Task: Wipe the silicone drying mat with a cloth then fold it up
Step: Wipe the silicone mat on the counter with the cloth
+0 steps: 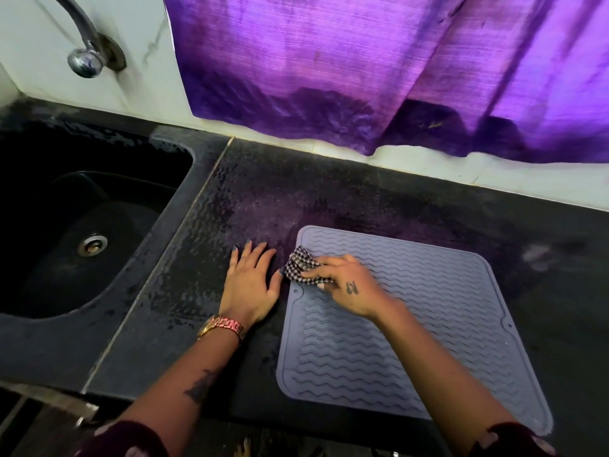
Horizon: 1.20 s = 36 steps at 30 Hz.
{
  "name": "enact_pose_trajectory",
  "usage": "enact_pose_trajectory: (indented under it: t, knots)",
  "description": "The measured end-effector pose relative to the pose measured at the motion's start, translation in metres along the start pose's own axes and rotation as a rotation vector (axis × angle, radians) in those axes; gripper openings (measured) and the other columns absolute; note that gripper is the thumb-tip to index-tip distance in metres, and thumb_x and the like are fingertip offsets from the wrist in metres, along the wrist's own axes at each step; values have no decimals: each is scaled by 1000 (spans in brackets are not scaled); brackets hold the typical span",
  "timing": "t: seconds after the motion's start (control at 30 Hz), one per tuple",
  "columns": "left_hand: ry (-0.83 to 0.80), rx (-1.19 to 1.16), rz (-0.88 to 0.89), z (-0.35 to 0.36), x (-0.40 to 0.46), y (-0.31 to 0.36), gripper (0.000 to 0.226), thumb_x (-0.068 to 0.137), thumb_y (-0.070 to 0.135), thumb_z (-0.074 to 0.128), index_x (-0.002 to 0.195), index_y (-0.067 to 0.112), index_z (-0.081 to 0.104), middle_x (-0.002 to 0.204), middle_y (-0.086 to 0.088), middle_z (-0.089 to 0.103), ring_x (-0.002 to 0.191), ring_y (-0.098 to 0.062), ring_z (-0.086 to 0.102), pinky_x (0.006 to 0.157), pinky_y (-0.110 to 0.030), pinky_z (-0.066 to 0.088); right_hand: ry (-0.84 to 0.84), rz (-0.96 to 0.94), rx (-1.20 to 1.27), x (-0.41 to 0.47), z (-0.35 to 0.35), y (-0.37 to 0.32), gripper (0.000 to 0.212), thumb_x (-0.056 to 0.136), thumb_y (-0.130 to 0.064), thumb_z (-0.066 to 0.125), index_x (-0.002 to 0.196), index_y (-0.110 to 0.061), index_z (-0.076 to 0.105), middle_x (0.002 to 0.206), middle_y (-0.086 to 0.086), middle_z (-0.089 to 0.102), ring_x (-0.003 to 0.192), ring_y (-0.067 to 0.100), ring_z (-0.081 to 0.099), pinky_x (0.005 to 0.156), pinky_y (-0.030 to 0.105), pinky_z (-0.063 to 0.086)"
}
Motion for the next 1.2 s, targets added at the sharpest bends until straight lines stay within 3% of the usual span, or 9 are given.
enact_pose_trajectory:
  t: [0.13, 0.27, 0.4, 0.47, 0.7, 0.93, 1.0, 1.1, 1.2]
  knots:
    - [1, -19, 2, -3, 0, 1, 72, 86, 60, 20, 139, 17, 42, 151, -4, 34, 145, -24, 15, 120, -41, 0, 6, 131, 497, -10, -15, 13, 34, 90, -13, 57, 112, -38, 64, 133, -6, 55, 125, 14, 47, 106, 35, 35]
    - [-6, -12, -4, -2, 0, 1, 77, 83, 64, 17, 140, 17, 42, 151, -4, 33, 145, -23, 14, 120, -40, 0, 223, 288, 859, -5, -30, 28, 31, 94, -14, 51, 116, -35, 55, 120, -9, 59, 117, 18, 53, 97, 33, 45]
    - [-18, 15, -15, -1, 0, 1, 72, 83, 60, 28, 140, 18, 40, 152, -4, 32, 145, -23, 14, 120, -39, -2, 158, 423, 101, 4, -14, 30, 64, 84, -58, 53, 137, -25, 40, 134, 8, 45, 121, 27, 45, 96, 40, 42]
    - [-20, 21, -16, -1, 0, 1, 73, 81, 60, 31, 141, 19, 40, 152, -3, 31, 145, -23, 13, 120, -39, -2, 194, 364, -178, 8, -7, 16, 66, 82, -57, 57, 136, -24, 39, 131, 10, 39, 118, 28, 40, 91, 38, 42]
    - [-19, 28, -8, 1, 1, -1, 67, 84, 54, 44, 141, 19, 39, 153, -3, 30, 145, -22, 12, 119, -39, -3, 230, 178, -36, 6, -6, -2, 36, 87, -32, 61, 123, -28, 58, 118, -2, 56, 107, 22, 53, 85, 27, 40]
    - [-17, 38, -8, 1, 1, -1, 73, 79, 59, 34, 141, 20, 39, 153, -2, 30, 145, -22, 12, 119, -39, -3, 269, 320, 862, 6, -22, 20, 28, 87, -17, 63, 109, -33, 56, 124, 0, 59, 116, 21, 54, 98, 42, 45]
    - [-8, 34, -7, 2, 1, -1, 73, 79, 59, 35, 141, 20, 40, 152, -2, 31, 145, -22, 14, 119, -38, -3, 271, 348, 727, 14, -22, 23, 29, 91, -20, 57, 116, -35, 54, 126, 3, 58, 116, 22, 54, 98, 42, 44]
    - [2, 33, -5, 1, 2, -1, 73, 79, 59, 36, 140, 19, 42, 151, -3, 33, 145, -23, 16, 119, -38, -2, 249, 310, 210, 22, -14, 12, 38, 95, -36, 47, 133, -32, 48, 123, 4, 52, 113, 23, 50, 85, 30, 42]
    - [8, 33, -5, 1, 2, -1, 72, 79, 59, 37, 139, 18, 42, 151, -3, 34, 144, -24, 16, 119, -39, -1, 179, 280, -62, 23, -4, 4, 66, 84, -62, 50, 139, -27, 38, 123, 5, 41, 113, 24, 41, 85, 36, 41]
Point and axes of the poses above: each hand's wrist, its own x-axis towards the middle knuckle, its own z-axis out of the palm, y = z × x, the point moved 7 cm from there along x, towards the middle knuckle
